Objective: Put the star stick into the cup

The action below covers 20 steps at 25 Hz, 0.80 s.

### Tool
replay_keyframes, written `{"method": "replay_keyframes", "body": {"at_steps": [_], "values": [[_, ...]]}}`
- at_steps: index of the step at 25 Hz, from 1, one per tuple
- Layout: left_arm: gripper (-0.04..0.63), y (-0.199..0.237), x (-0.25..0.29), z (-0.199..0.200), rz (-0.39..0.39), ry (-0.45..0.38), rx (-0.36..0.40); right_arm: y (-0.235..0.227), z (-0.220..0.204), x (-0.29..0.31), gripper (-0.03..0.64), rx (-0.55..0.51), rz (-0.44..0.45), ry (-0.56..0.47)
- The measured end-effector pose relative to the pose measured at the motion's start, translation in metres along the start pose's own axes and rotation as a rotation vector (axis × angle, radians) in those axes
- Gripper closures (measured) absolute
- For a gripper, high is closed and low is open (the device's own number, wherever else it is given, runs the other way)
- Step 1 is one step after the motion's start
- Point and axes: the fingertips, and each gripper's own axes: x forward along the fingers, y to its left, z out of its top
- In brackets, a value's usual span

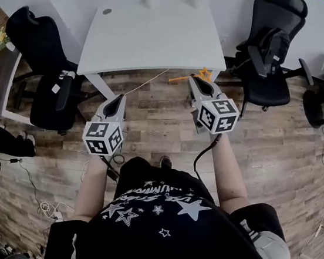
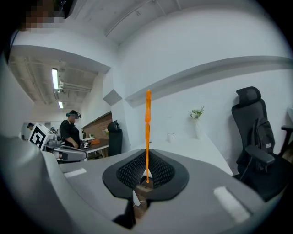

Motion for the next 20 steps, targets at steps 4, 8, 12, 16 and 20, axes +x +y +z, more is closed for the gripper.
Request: {"method": "replay_keyframes", "body": {"at_steps": [4, 8, 12, 16, 20], "values": [[0.592, 0.005, 0.009, -0.002, 0.013, 0.016, -0.002, -0.010, -0.001, 0.018, 0.584, 0.020, 0.010, 0.009], [0.592, 0.019, 0.021, 0.003, 0.016, 0.011, -0.001, -0.015, -0.001, 0.043, 0.584, 0.028, 0.015, 0.022], [0.592, 0.041, 0.051, 0.009, 0.011, 0.008, -0.012, -0.023, 0.004, 0.073, 0.584, 0.013, 0.008, 0.031], [0.592, 0.061, 0.097, 0.021, -0.027, 0.011, 0.001, -0.042, 0.012, 0.110, 0.584, -0.022, -0.003, 0.056], [0.592, 0.090, 0.149, 0.038, -0.045, 0.002, -0.020, -0.063, 0.028, 0.156, 0.584, -0.016, -0.027, 0.048]]}}
